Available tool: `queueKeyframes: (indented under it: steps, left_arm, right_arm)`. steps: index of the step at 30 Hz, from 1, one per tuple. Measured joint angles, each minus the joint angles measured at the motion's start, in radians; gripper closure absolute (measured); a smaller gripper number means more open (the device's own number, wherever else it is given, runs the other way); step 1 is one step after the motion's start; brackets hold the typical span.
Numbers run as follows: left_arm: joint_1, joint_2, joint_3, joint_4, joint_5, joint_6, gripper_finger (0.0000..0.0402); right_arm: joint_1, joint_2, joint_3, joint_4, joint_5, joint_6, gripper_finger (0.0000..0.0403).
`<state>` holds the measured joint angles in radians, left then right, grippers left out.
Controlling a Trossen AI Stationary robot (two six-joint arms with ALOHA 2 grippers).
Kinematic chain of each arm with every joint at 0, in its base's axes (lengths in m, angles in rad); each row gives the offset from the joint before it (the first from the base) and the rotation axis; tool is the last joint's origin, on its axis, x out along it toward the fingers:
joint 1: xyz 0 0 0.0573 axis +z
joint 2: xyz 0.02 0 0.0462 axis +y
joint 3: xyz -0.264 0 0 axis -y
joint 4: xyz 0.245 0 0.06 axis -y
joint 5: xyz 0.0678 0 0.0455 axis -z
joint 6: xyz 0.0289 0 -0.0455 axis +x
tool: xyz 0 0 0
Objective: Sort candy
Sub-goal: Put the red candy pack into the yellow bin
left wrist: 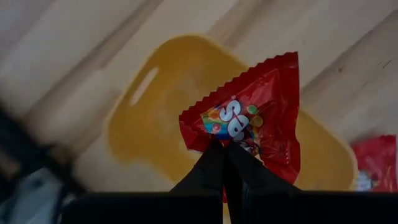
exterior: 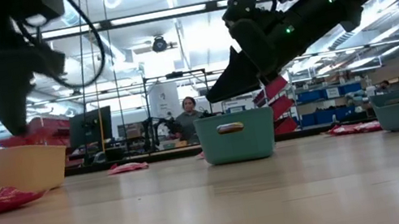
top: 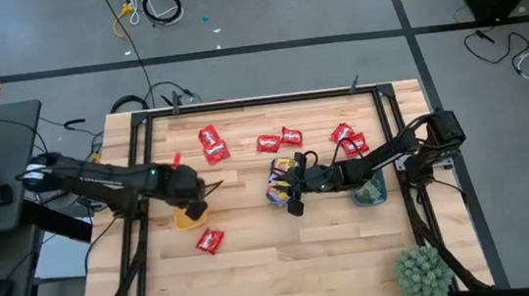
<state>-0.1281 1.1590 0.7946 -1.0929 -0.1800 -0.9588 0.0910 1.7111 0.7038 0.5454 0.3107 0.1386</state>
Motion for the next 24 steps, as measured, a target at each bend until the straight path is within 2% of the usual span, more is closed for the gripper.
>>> queueKeyframes:
  steps: [7, 12, 18, 24]
  left_arm:
    - [0.140, 0.001, -0.123, 0.240, 0.010, 0.139, 0.0401]
    - [0.217, 0.001, -0.141, 0.342, 0.008, 0.226, 0.0401]
    - [0.264, 0.001, -0.129, 0.333, -0.001, 0.267, 0.0401]
    - [0.266, 0.001, -0.129, 0.329, 0.092, 0.250, 0.0381]
  right_arm:
    - [0.000, 0.000, 0.000, -0.005, 0.000, -0.001, 0.0309]
    - [0.000, 0.000, 0.000, -0.014, 0.000, -0.001, 0.0307]
    - [0.000, -0.012, -0.001, -0.037, 0.000, 0.000, 0.0309]
    - [0.000, -0.029, -0.001, -0.055, 0.000, 0.014, 0.0301]
